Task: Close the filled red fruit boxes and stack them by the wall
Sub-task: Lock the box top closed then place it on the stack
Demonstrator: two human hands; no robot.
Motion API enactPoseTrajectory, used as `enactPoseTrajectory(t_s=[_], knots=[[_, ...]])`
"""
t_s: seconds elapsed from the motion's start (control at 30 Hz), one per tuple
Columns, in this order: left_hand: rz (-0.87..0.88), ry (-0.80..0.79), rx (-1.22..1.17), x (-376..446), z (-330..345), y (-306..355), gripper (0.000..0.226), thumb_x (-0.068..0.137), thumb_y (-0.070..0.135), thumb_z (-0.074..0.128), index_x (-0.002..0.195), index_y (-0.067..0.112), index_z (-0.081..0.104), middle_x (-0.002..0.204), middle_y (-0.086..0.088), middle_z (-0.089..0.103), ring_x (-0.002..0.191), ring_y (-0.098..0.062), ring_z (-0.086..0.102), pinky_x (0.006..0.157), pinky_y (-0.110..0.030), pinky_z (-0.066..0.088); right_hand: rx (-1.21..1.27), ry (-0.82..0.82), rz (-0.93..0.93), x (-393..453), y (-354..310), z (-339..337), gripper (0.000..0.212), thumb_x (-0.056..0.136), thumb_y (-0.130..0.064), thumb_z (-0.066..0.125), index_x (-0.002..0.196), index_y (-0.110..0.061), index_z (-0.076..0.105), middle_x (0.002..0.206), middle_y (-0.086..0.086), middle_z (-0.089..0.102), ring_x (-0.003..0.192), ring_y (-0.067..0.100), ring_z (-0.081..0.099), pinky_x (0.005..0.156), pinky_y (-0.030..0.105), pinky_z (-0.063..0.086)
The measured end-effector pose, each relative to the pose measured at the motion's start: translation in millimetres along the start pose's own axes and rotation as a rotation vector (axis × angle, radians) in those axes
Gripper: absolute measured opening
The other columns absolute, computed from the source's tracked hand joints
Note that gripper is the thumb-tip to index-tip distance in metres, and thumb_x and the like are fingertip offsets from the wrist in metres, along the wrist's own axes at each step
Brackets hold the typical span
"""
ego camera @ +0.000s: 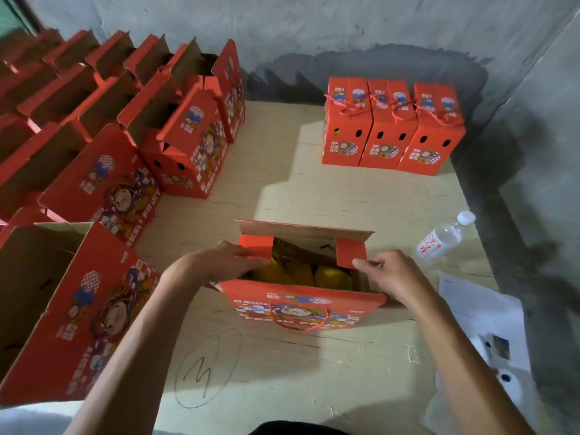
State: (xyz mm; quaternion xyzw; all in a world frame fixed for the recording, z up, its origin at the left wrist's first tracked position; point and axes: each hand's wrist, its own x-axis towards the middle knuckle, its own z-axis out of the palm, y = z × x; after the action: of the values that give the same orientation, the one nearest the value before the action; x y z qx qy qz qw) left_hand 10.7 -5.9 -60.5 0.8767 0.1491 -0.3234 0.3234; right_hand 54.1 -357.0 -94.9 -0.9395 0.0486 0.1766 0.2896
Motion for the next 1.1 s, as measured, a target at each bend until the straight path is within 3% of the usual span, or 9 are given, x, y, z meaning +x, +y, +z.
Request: enactPoseTrajectory(t_s=[0.13, 0.2, 0.27, 0.47, 0.6, 0.7, 0.8, 0.97, 1.1], knots=[[0.056, 0.260, -0.353, 28, -1, -16, 0.023, 0.093, 0.032, 0.074, 0.106, 0.012, 0.073, 0.078, -0.005, 0.076, 0.062, -0.019, 0.075, 0.053, -0.030, 0.061, -0.104, 0.096, -0.045, 9, 4, 14, 0.048, 0.081, -0.066, 0.073, 0.082, -0.020, 0.065, 0.071, -0.005, 0.066, 0.080, 0.027, 0.068, 0.067, 0.037, 0.049], [0.092, 0.434, -0.453, 33, 6, -23, 0.036, 0.089, 0.025, 0.079, 0.117, 0.013, 0.060, 0.094, 0.001, 0.072, 0.059, -0.022, 0.075, 0.051, -0.035, 0.061, -0.067, 0.135, -0.150, 6, 3, 13, 0.068, 0.082, -0.057, 0.078, 0.137, -0.027, 0.053, 0.108, -0.005, 0.070, 0.109, 0.026, 0.067, 0.081, 0.040, 0.052], [0.224, 0.542, -0.440, 30, 13, -30, 0.066, 0.081, 0.025, 0.087, 0.132, 0.027, 0.045, 0.114, 0.010, 0.060, 0.062, -0.021, 0.074, 0.050, -0.036, 0.060, 0.003, 0.184, -0.319, 2, 6, 15, 0.091, 0.084, -0.045, 0.082, 0.157, -0.030, 0.031, 0.140, -0.004, 0.059, 0.124, 0.021, 0.059, 0.090, 0.043, 0.053], [0.636, 0.560, -0.062, 24, 18, -57, 0.067, 0.080, 0.067, 0.075, 0.126, 0.020, 0.068, 0.148, 0.006, 0.047, 0.142, -0.010, 0.040, 0.117, -0.033, 0.037, 0.012, 0.312, -0.574, -13, 21, 7, 0.060, 0.081, -0.079, 0.064, 0.120, -0.034, 0.070, 0.138, -0.029, 0.056, 0.071, -0.006, 0.063, 0.067, 0.018, 0.049], [0.622, 0.617, 0.145, 30, 21, -50, 0.059, 0.079, 0.077, 0.063, 0.095, 0.021, 0.067, 0.144, -0.010, 0.056, 0.135, -0.030, 0.049, 0.102, -0.056, 0.045, -0.125, 0.265, -0.563, -7, 20, 12, 0.058, 0.081, -0.083, 0.059, 0.107, -0.032, 0.062, 0.144, -0.028, 0.053, 0.083, -0.018, 0.058, 0.068, 0.024, 0.052], [0.529, 0.464, 0.203, 41, 19, -38, 0.057, 0.069, 0.080, 0.067, 0.098, 0.031, 0.058, 0.155, -0.004, 0.048, 0.144, -0.028, 0.038, 0.107, -0.058, 0.045, -0.162, 0.187, -0.533, 5, 23, 18, 0.060, 0.075, -0.080, 0.067, 0.109, -0.033, 0.051, 0.146, -0.025, 0.052, 0.109, 0.006, 0.066, 0.078, 0.035, 0.056], [0.481, 0.347, 0.273, 49, 13, -31, 0.075, 0.072, 0.081, 0.068, 0.122, 0.027, 0.056, 0.150, 0.000, 0.053, 0.138, -0.023, 0.047, 0.107, -0.050, 0.048, -0.231, 0.231, -0.559, 13, 21, 21, 0.063, 0.073, -0.075, 0.071, 0.110, -0.027, 0.056, 0.128, -0.016, 0.058, 0.094, 0.017, 0.069, 0.068, 0.037, 0.056], [0.597, 0.483, 0.464, 46, 16, -28, 0.061, 0.075, 0.088, 0.050, 0.088, 0.030, 0.043, 0.110, 0.009, 0.063, 0.097, -0.017, 0.056, 0.077, -0.036, 0.049, -0.282, 0.240, -0.553, 27, 11, 14, 0.055, 0.076, -0.068, 0.076, 0.110, -0.029, 0.059, 0.129, -0.019, 0.059, 0.097, 0.013, 0.067, 0.072, 0.032, 0.051], [0.389, 0.485, 0.585, 47, 16, 3, 0.063, 0.067, 0.093, 0.057, 0.077, 0.031, 0.051, 0.102, 0.006, 0.059, 0.086, -0.013, 0.054, 0.072, -0.032, 0.039, -0.082, 0.176, -0.283, 50, 9, -15, 0.035, 0.082, -0.056, 0.079, 0.101, -0.028, 0.071, 0.109, -0.018, 0.069, 0.096, 0.014, 0.067, 0.075, 0.033, 0.049]])
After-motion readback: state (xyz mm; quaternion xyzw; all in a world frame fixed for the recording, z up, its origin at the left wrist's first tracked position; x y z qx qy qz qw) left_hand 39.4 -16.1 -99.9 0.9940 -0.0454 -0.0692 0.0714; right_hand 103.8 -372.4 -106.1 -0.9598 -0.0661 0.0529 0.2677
